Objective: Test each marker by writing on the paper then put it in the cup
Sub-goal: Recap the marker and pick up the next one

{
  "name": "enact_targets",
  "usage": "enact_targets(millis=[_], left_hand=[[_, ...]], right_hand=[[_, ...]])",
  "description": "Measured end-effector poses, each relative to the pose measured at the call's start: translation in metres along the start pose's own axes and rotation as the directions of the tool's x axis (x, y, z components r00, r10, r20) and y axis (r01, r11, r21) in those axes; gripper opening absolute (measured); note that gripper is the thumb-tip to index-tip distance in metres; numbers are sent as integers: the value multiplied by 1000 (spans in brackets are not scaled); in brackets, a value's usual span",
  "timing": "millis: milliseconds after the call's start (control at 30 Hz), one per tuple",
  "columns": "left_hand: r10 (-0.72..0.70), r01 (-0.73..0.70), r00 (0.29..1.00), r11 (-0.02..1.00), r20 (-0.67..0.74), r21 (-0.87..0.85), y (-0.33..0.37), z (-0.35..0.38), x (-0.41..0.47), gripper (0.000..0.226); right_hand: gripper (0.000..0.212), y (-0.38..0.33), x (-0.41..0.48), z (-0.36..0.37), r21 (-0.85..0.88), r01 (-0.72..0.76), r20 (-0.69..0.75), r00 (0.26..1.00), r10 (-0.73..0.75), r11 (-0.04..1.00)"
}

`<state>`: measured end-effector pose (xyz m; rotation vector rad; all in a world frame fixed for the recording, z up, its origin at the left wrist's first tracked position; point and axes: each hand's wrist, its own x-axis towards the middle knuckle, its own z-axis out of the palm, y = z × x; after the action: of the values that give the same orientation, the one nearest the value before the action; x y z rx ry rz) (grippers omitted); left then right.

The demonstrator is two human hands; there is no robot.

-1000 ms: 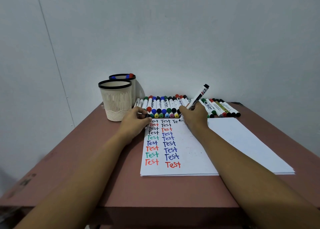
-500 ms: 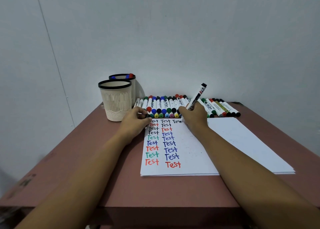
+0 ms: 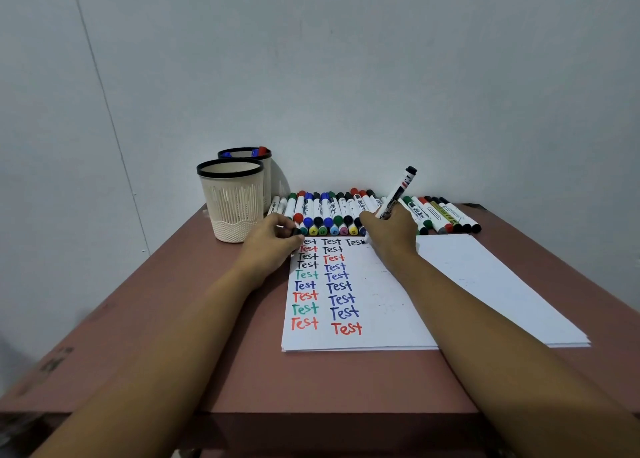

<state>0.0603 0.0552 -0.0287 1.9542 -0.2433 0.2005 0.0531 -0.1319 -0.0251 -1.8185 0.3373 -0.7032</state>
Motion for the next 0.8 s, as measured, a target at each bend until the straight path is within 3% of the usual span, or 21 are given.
enact_targets(millis=[267, 533, 667, 800], left_hand=[[5, -5, 1000, 1000, -7, 3, 1, 0, -1, 18], [7, -7, 1000, 1000, -15, -14, 1, 0, -2, 16], [101, -100, 992, 995, -72, 16, 6, 1, -5, 20], [218, -217, 975, 975, -32, 35, 11, 3, -10, 25]], right_hand=[[13, -1, 0, -2, 69, -32, -25, 999, 34, 997], [12, -2, -2, -1, 23, -11, -4, 1000, 12, 1000], [10, -6, -3, -6, 161, -51, -2, 999, 52, 986], [10, -14, -5, -8, 260, -70, 32, 997, 63, 963]])
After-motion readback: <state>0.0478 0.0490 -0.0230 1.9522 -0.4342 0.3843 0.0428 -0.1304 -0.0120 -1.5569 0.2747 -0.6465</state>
